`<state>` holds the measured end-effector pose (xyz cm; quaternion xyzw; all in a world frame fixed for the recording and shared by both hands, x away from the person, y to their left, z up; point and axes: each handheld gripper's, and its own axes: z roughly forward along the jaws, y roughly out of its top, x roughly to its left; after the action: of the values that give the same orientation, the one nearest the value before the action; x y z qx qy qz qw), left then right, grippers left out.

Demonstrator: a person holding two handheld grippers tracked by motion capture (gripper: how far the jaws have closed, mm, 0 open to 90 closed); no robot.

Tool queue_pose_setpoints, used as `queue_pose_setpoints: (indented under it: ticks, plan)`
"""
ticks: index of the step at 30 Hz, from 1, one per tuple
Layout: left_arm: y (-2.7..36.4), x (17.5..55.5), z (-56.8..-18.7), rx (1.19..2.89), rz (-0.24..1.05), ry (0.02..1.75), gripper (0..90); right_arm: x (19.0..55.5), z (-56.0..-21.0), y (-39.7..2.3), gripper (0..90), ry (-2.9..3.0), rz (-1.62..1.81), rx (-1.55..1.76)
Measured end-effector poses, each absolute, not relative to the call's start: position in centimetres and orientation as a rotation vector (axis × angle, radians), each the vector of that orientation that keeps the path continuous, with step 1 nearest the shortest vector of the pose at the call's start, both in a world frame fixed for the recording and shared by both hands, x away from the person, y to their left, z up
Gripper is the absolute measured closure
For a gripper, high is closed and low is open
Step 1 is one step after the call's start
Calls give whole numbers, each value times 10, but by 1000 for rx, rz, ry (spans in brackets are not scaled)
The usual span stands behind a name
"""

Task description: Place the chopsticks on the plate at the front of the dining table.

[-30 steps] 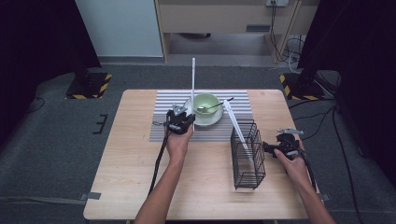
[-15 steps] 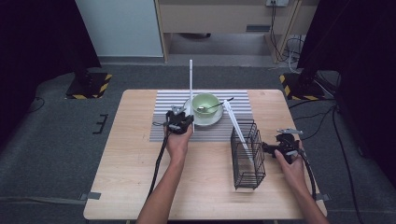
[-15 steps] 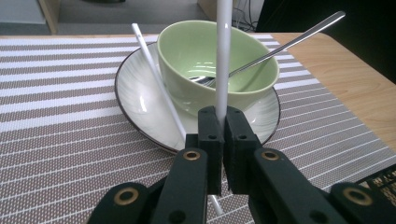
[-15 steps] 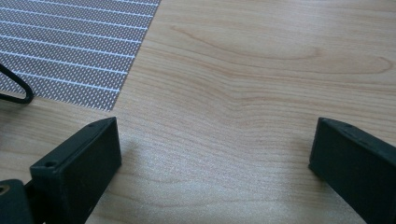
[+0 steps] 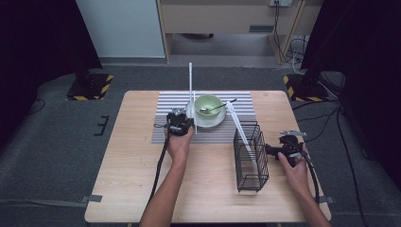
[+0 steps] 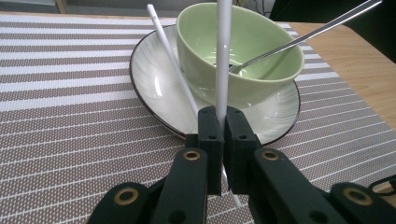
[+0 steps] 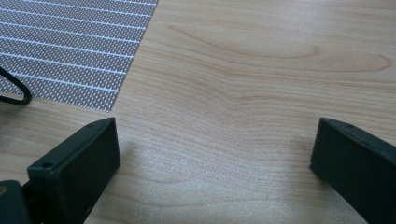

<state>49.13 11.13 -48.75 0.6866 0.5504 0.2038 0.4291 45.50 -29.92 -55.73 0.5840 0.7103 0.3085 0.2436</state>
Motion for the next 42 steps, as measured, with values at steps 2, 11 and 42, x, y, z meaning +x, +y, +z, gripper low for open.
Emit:
queue_pose_setpoints:
  ticks: [2,11,42]
  plan:
    - [112,491,-489,1719,510,1375,864,455,-557,-299,14,1940,842,1595]
    - [118,491,-493,1709,502,1406,863,455,-557,-299,14,1939,843,1597]
    - [122,492,-497,1729,442,1471,862,455,-557,-299,14,1940,842,1595]
